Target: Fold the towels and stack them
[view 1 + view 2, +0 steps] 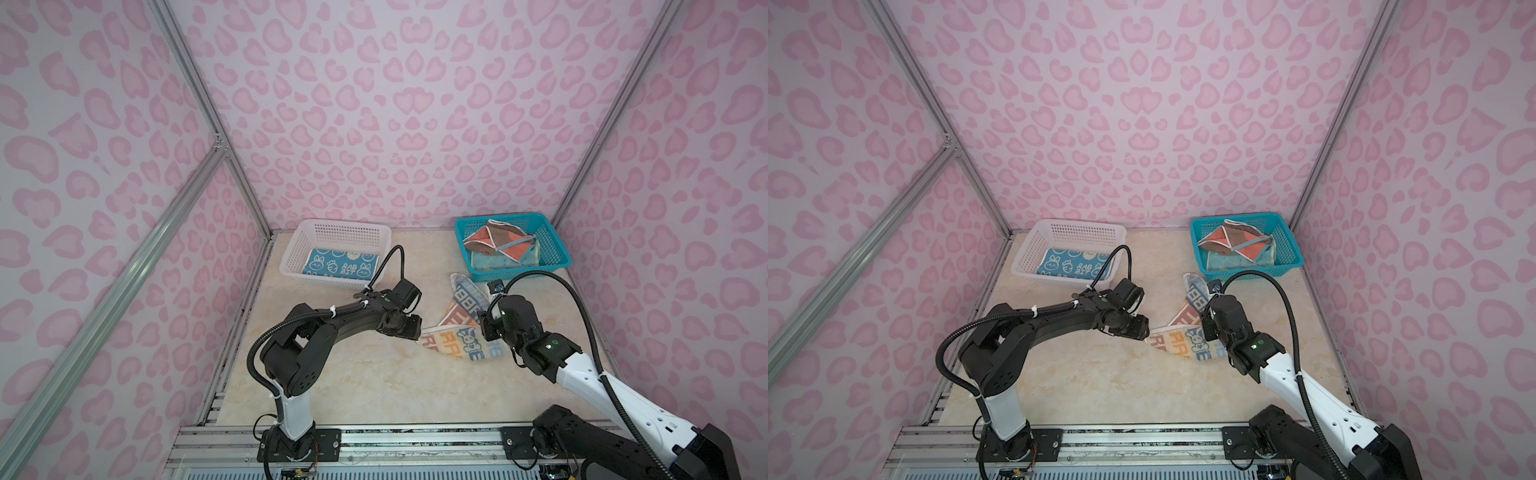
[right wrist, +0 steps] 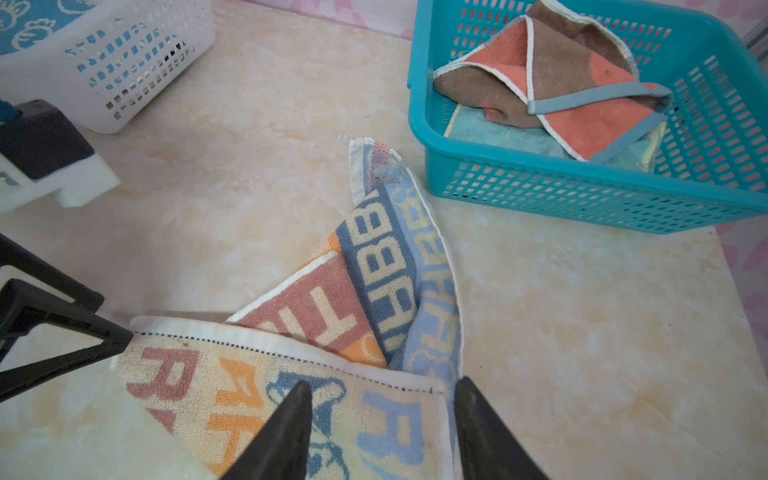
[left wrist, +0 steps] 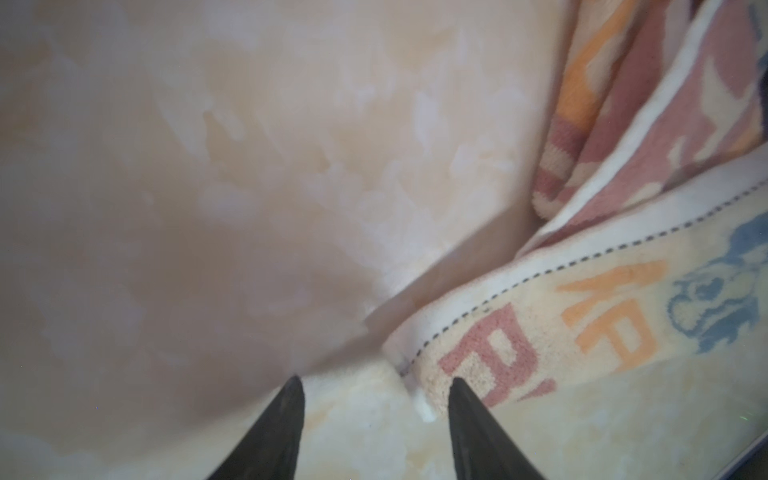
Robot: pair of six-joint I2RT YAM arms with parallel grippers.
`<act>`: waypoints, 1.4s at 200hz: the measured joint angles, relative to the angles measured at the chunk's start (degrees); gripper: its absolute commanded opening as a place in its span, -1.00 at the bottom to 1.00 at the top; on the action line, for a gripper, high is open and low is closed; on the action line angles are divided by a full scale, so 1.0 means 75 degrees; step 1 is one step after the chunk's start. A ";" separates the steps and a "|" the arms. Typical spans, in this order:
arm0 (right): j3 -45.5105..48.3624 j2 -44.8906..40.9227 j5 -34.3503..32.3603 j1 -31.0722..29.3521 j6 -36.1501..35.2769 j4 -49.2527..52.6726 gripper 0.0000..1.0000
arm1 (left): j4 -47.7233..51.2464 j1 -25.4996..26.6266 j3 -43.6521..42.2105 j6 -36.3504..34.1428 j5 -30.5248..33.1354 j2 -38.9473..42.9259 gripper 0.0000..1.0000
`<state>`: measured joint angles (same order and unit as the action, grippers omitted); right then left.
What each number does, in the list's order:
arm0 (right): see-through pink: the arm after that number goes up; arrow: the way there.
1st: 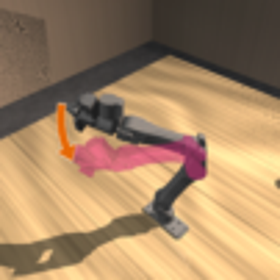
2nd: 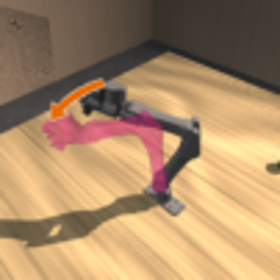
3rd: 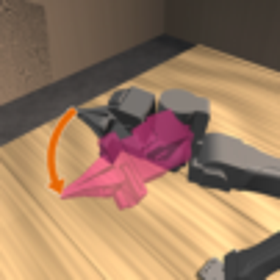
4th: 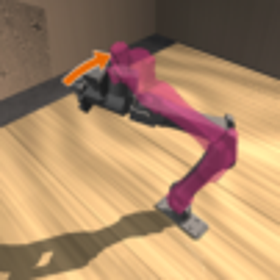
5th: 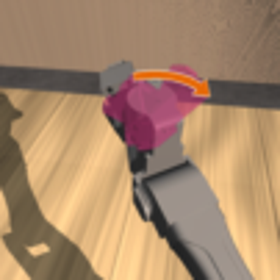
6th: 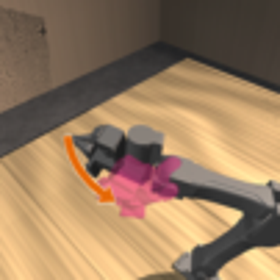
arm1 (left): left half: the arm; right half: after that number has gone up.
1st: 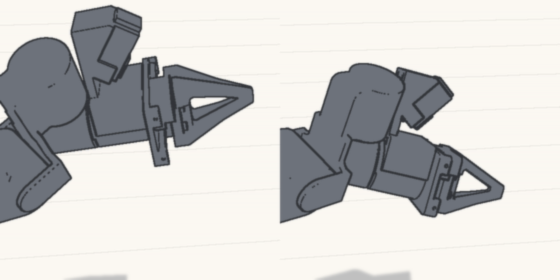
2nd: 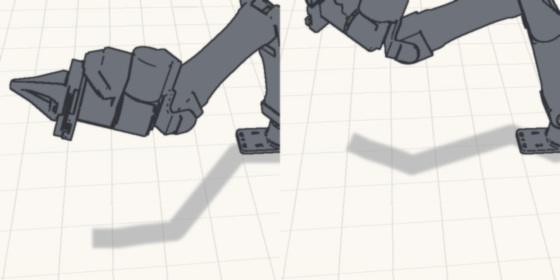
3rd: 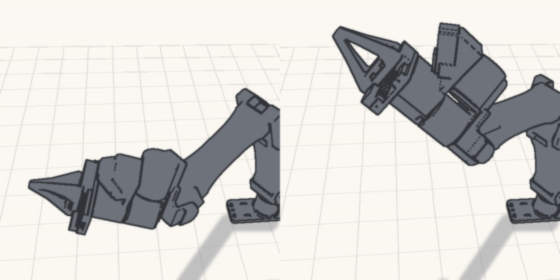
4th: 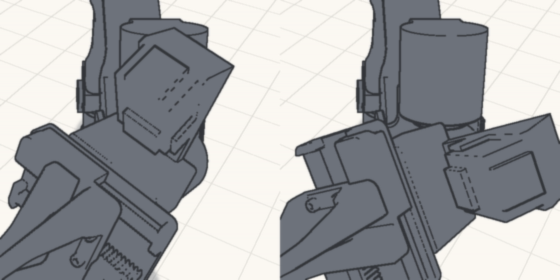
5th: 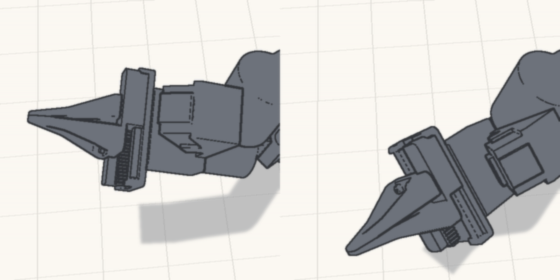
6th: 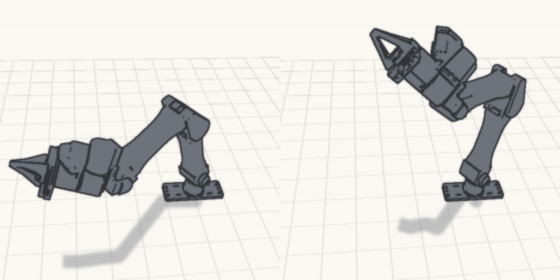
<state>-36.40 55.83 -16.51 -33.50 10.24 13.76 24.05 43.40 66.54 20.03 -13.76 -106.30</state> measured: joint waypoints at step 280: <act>-0.0478 0.2162 0.3672 0.0560 -0.2634 -0.2002 0.16 | -0.1658 0.0685 -0.1483 -0.1585 0.2302 0.2107 -0.94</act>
<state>-39.99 72.05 11.03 -29.30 -9.52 -1.26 11.62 48.53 55.42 8.14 3.51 -90.50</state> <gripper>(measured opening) 0.579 0.057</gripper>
